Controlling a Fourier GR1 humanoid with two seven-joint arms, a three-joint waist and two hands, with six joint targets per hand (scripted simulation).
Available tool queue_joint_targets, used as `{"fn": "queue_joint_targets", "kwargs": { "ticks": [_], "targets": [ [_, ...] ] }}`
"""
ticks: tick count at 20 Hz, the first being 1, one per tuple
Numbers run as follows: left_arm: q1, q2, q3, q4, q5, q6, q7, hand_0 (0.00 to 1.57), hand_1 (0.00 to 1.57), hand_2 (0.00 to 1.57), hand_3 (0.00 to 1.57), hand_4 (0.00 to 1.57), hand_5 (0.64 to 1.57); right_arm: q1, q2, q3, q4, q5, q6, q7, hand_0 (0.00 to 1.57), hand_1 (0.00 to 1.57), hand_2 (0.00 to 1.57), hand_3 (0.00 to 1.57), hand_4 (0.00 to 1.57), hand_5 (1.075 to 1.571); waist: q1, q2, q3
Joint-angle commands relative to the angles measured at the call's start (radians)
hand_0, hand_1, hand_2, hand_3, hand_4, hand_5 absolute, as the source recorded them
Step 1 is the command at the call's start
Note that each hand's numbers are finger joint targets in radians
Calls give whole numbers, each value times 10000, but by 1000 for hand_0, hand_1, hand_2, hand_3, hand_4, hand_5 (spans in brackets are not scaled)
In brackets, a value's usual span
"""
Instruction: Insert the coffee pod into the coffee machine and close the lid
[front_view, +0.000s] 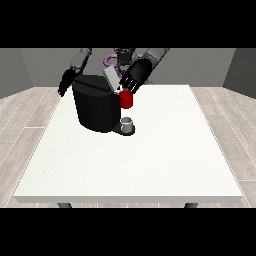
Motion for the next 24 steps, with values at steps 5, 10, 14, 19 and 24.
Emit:
{"fn": "queue_joint_targets", "kwargs": {
  "ticks": [5, 10, 14, 19, 24],
  "targets": [
    [-90, -283, -20, 203, -22, -105, 151, 1200, 1200, 1245, 1209, 439, 1571, 53, -244, -305, 325, -276, 288, -91, 0, 0, 0, 0, 223, 1571, 92, -102, 2],
    [-28, -458, -281, 19, -296, 431, -332, 1169, 1169, 1235, 1200, 422, 1571, -560, -227, -543, 435, -170, -174, -147, 0, 0, 0, 0, 36, 1571, 376, 444, 2],
    [-505, 384, 96, 475, -210, -50, -318, 1216, 1216, 1259, 1200, 417, 1571, -42, 113, 44, 93, 164, -246, -261, 0, 0, 0, 0, 165, 1571, -85, 370, 1],
    [-364, -207, -17, 339, -225, 251, -257, 1207, 1207, 1244, 1206, 356, 1571, -203, -132, -267, 308, -79, -44, 99, 0, 0, 0, 0, 104, 1571, 115, 63, 2],
    [-525, 128, 175, 535, -227, 425, -565, 1189, 1189, 1207, 1172, 362, 1571, -206, 8, -41, 47, 179, -284, 189, 0, 0, 0, 0, 0, 1571, -78, 343, -1]
  ]
}}
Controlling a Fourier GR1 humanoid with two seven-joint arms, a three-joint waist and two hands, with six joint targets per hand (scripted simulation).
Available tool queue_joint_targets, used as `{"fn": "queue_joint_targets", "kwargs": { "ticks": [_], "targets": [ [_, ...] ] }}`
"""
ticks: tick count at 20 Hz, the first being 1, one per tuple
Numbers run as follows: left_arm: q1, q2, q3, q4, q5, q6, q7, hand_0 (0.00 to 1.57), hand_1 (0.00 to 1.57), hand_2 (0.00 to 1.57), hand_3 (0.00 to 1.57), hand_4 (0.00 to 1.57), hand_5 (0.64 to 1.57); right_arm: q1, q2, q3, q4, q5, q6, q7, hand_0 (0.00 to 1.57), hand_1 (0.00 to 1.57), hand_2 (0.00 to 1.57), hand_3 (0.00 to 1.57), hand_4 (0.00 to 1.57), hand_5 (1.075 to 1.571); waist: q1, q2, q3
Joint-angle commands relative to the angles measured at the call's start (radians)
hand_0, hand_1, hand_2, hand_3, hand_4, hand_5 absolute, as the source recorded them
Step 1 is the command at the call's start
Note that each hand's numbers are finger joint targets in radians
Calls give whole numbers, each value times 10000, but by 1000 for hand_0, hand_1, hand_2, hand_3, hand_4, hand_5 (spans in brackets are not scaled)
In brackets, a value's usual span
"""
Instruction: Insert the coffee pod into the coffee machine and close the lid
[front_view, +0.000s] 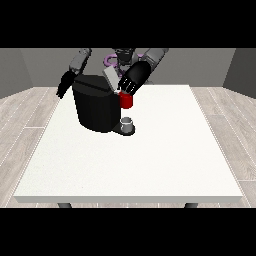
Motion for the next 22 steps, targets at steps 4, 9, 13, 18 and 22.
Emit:
{"fn": "queue_joint_targets", "kwargs": {
  "ticks": [4, 9, 13, 18, 22],
  "targets": [
    [-282, 67, -289, -145, -523, 666, -58, 1225, 1225, 1244, 1157, 0, 1571, -426, -222, -121, 126, 9, 80, -242, 0, 0, 0, 0, 0, 1571, -15, 510, 2],
    [420, 304, -831, -123, -1110, 976, -865, 1173, 1173, 1194, 1066, 0, 1571, -8, -118, -120, -207, -14, -70, 2, 0, 0, 0, 0, 145, 1571, -1, 173, -2],
    [183, 260, -636, 212, -1084, 858, -416, 1135, 1135, 1146, 998, 0, 1571, 63, -299, -57, -245, -132, 344, 83, 0, 0, 0, 0, 0, 1571, -352, 110, -1],
    [423, 495, -338, 261, -869, 1134, -1252, 1110, 1110, 1122, 969, 0, 1571, 154, -174, -132, -322, -196, 172, 159, 0, 0, 0, 0, 0, 1571, -123, 261, -6],
    [-16, -41, -208, 42, -861, 1744, -795, 1247, 1247, 1211, 957, 0, 1571, -274, -288, -215, -42, -164, 182, -139, 0, 0, 0, 0, 0, 1571, -221, 599, -1]
  ]
}}
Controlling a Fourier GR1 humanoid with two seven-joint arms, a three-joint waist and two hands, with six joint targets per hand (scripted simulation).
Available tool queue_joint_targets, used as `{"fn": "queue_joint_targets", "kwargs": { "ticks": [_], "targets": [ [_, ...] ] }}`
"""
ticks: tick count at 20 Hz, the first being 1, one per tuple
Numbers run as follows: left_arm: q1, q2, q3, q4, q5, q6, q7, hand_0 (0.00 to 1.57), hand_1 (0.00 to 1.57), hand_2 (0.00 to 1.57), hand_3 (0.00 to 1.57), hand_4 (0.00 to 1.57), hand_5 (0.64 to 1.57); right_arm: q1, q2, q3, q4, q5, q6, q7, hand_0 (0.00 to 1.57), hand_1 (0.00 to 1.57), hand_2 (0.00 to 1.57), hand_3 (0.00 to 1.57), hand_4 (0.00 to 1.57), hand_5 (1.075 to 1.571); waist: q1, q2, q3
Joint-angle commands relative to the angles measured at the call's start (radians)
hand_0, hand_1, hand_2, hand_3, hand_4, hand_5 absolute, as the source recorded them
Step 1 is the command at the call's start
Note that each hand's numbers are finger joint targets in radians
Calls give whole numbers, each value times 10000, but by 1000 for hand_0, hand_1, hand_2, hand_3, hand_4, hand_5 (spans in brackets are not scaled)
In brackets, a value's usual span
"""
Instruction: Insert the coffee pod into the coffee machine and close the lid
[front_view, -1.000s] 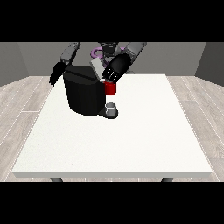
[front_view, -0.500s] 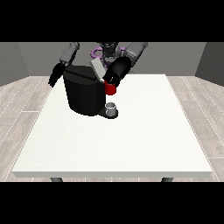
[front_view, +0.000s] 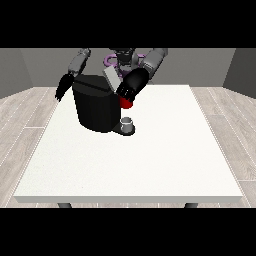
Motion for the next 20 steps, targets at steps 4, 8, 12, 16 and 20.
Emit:
{"fn": "queue_joint_targets", "kwargs": {
  "ticks": [4, 8, 12, 16, 20],
  "targets": [
    [-364, 313, 352, 297, 20, 347, -165, 1212, 1212, 1186, 971, 0, 1571, 9, 158, 378, -360, 134, 88, 153, 0, 0, 0, 0, 85, 1571, -461, 263, -11],
    [-486, 321, 211, 39, -96, 392, -471, 1250, 1250, 1216, 940, 0, 1571, 8, 274, 255, 29, 324, -354, -367, 0, 0, 0, 0, 109, 1571, -199, 623, -7],
    [-281, 748, -34, 123, -546, 673, -920, 1044, 1044, 1049, 744, 0, 1571, -5, 193, 458, -386, 482, -283, 120, 0, 0, 0, 0, 218, 1571, -366, 455, -13],
    [-72, 632, -164, -24, -734, 1060, -1163, 742, 742, 871, 653, 0, 1571, -600, -327, 13, -337, 187, 59, 419, 0, 0, 0, 0, 185, 1571, -117, 468, -13],
    [-736, 1115, -100, 133, -888, 618, -934, 0, 0, 635, 508, 0, 1571, -480, 325, 285, -81, 511, -611, -43, 0, 0, 0, 0, 87, 1571, -186, 898, -9]
  ]
}}
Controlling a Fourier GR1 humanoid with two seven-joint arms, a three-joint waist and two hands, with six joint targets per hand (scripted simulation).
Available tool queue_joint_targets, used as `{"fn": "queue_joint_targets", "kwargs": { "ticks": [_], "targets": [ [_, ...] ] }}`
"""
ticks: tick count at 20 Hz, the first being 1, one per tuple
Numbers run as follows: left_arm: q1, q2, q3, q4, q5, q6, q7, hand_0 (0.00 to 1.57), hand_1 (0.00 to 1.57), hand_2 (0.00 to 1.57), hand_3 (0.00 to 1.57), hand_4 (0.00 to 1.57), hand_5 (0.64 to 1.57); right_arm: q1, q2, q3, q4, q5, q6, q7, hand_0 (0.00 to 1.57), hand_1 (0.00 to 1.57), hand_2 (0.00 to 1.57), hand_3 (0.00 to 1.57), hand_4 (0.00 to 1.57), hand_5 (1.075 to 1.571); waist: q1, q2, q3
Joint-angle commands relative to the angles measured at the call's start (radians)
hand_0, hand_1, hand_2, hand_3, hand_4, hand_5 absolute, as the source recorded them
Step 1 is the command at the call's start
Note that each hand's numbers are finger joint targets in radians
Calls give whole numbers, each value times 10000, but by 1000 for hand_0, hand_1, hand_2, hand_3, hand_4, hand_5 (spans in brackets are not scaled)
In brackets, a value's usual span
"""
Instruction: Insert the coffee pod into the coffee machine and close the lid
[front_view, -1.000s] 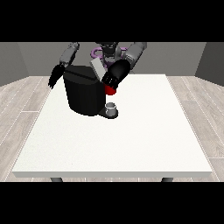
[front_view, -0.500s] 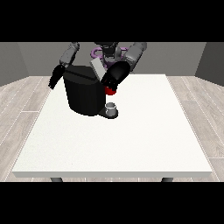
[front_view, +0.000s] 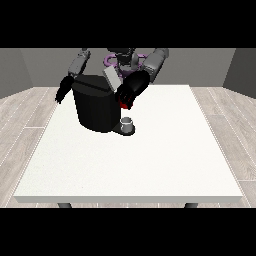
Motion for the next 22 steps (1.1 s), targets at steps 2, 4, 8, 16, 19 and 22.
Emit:
{"fn": "queue_joint_targets", "kwargs": {
  "ticks": [2, 4, 8, 16, 19, 22],
  "targets": [
    [-489, 566, 394, 248, -64, 270, 197, 0, 0, 587, 459, 0, 1571, 0, -259, 21, 45, 148, 107, -275, 0, 0, 0, 0, 207, 1571, -288, 416, -16],
    [112, 179, 190, 351, -187, 584, -77, 0, 0, 555, 458, 0, 1571, -119, 31, 268, -291, 378, -192, 673, 0, 0, 0, 0, 147, 1571, -16, -93, -24],
    [276, 107, 162, 351, -230, 504, -116, 0, 0, 432, 326, 0, 1571, 54, 162, 119, -74, 276, -339, 445, 0, 0, 0, 0, 0, 1571, 165, -260, -20],
    [1142, -958, 120, 159, 166, -490, 624, 0, 0, 0, 52, 0, 1571, 944, 31, -475, 1078, -170, -194, 177, 0, 0, 0, 0, 0, 1571, 1326, -2134, -17],
    [2473, -2018, -290, -250, 184, -236, 519, 0, 0, 85, 0, 0, 1571, 1834, -363, -816, 1645, -448, 263, 162, 0, 0, 0, 0, 0, 1571, 1912, -3253, -19],
    [2160, -2445, 924, -409, 1604, -491, 348, 0, 0, 130, 0, 0, 1571, 1788, -291, -1014, 1880, -568, 129, -388, 0, 0, 0, 0, 0, 1571, 2307, -3234, -19]
  ]
}}
